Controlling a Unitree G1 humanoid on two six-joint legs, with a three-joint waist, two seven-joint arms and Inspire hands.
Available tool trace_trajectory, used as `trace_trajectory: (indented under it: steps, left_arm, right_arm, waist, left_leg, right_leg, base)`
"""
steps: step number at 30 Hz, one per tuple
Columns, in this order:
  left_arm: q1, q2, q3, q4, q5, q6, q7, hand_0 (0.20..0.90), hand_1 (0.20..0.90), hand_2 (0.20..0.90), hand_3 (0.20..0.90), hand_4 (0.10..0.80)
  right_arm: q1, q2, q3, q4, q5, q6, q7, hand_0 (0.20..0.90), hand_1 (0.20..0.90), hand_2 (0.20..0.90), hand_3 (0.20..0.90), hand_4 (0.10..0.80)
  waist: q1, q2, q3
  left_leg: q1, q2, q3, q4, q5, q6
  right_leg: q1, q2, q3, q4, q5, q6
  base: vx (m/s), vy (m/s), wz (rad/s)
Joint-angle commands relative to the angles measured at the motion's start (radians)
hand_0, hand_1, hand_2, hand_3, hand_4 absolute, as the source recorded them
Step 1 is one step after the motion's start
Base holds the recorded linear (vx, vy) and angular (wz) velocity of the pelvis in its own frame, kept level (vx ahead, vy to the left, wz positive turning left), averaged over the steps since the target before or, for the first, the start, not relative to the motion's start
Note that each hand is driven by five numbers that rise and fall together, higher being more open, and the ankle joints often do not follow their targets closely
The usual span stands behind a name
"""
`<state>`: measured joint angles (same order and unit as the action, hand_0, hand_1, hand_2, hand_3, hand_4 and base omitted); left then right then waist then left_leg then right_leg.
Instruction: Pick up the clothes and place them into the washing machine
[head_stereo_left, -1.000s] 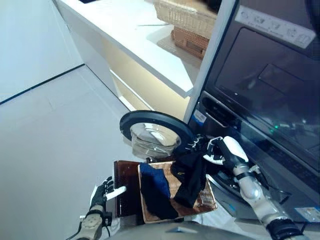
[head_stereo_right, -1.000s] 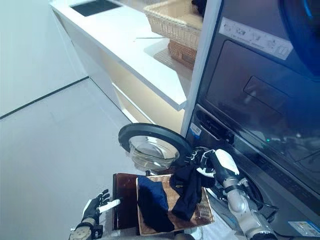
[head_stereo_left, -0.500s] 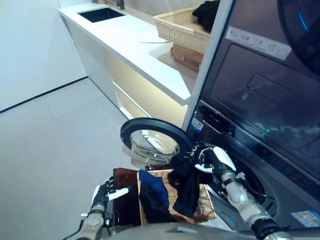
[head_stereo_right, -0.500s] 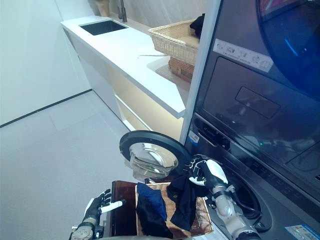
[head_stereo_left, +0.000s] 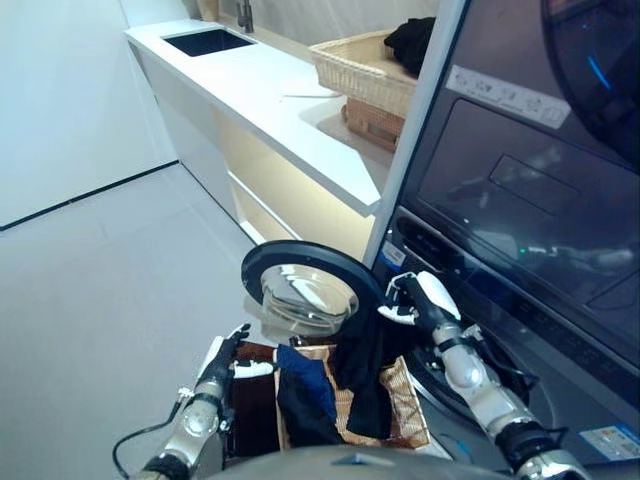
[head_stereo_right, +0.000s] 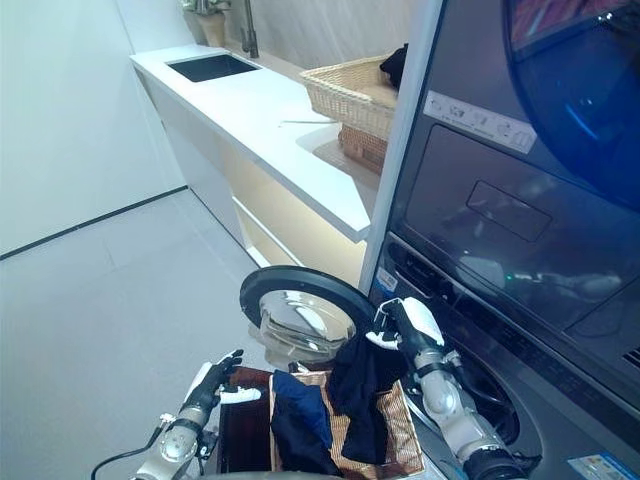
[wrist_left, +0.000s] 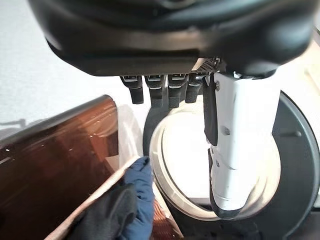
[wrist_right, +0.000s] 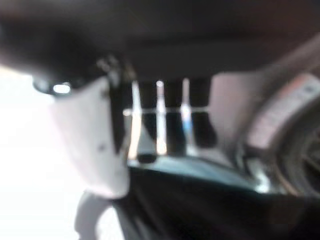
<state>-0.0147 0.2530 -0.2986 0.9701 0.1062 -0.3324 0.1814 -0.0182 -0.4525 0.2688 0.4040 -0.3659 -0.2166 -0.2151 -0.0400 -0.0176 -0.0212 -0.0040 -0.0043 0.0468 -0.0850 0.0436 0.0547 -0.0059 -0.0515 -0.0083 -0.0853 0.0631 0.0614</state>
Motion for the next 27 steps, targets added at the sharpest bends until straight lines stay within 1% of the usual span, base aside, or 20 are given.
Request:
trace_trajectory:
  steps: [1, 8, 21, 25, 27]
  left_arm:
    - [-0.105, 0.038, -0.040, -0.006, 0.020, -0.050, 0.037, 0.900, 0.900, 0.900, 0.900, 0.800]
    - [-0.092, 0.031, -0.041, -0.017, 0.009, -0.054, 0.034, 0.900, 0.900, 0.900, 0.900, 0.800]
    - [-0.089, 0.031, -0.039, -0.009, -0.016, -0.055, 0.023, 0.900, 0.900, 0.900, 0.900, 0.800]
    - [-0.093, 0.030, -0.056, -0.014, -0.008, -0.055, 0.021, 0.900, 0.900, 0.900, 0.900, 0.800]
    - [-0.104, 0.026, -0.072, -0.041, -0.013, -0.056, 0.019, 0.900, 0.900, 0.900, 0.900, 0.800]
  right_arm:
    - [-0.115, -0.013, -0.055, -0.095, 0.057, -0.079, -0.028, 0.200, 0.200, 0.200, 0.200, 0.300]
    - [-0.098, -0.031, -0.095, -0.203, 0.092, -0.101, -0.009, 0.200, 0.200, 0.200, 0.200, 0.300]
    - [-0.133, -0.058, -0.168, -0.270, 0.112, -0.108, -0.033, 0.200, 0.200, 0.200, 0.200, 0.300]
    - [-0.154, -0.056, -0.184, -0.265, 0.135, -0.109, -0.048, 0.200, 0.200, 0.200, 0.200, 0.300]
    - [-0.199, -0.060, -0.175, -0.255, 0.157, -0.108, -0.052, 0.200, 0.200, 0.200, 0.200, 0.300]
  waist:
    - [0.029, -0.041, -0.073]
    - [0.022, -0.043, -0.080]
    - [0.024, -0.048, -0.093]
    - [0.023, -0.050, -0.096]
    - [0.023, -0.052, -0.100]
  left_leg:
    - [0.064, -0.025, 0.032, -0.001, -0.095, -0.055]
    - [0.067, -0.022, 0.035, -0.001, -0.095, -0.055]
    - [0.065, -0.019, 0.036, 0.000, -0.093, -0.055]
    - [0.070, -0.018, 0.037, 0.000, -0.094, -0.055]
    - [0.072, -0.017, 0.039, 0.000, -0.095, -0.055]
  right_leg:
    - [0.001, 0.017, -0.013, 0.040, -0.042, 0.008]
    - [0.003, 0.020, -0.008, 0.041, -0.042, 0.008]
    - [0.000, 0.024, -0.008, 0.040, -0.038, 0.007]
    - [0.005, 0.025, -0.007, 0.040, -0.039, 0.007]
    - [0.006, 0.026, -0.004, 0.040, -0.038, 0.007]
  base:
    - [0.001, -0.009, -0.06]
    - [0.003, -0.007, -0.03]
    - [0.000, 0.000, 0.00]
    - [-0.002, 0.000, -0.01]
    - [-0.014, -0.005, -0.05]
